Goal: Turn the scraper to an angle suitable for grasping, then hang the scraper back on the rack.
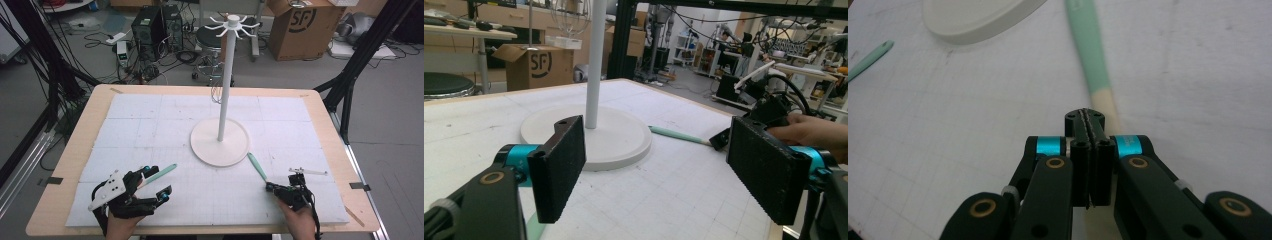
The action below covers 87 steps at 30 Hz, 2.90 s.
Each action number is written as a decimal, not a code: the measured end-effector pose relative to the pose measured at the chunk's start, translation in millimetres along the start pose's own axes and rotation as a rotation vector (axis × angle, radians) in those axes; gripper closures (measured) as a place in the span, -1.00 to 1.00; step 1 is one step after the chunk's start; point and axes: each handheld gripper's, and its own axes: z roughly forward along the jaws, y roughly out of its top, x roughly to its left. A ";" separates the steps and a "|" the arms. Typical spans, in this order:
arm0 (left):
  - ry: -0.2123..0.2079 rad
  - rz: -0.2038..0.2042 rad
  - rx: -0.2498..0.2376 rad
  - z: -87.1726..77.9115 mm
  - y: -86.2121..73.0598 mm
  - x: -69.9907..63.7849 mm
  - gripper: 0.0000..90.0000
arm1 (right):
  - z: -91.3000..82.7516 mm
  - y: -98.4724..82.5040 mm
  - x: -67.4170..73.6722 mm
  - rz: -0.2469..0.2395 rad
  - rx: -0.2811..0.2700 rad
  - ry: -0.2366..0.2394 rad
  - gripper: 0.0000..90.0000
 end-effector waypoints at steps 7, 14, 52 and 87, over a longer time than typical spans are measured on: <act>0.005 0.000 -0.001 -0.4 0.0 0.4 -0.46 | -5.8 5.4 -21.0 0.042 -0.035 -0.018 1.00; 0.009 -0.001 -0.001 -0.9 -0.3 0.9 -0.46 | -7.8 9.9 -32.9 0.056 -0.057 -0.035 1.00; 0.006 -0.001 0.007 0.0 -1.3 2.2 -0.44 | 9.6 36.8 -42.4 -0.020 -0.068 0.049 0.36; 0.001 0.002 0.007 1.1 -0.4 -0.8 -0.44 | 18.8 35.8 -13.1 -0.384 0.046 -0.005 0.68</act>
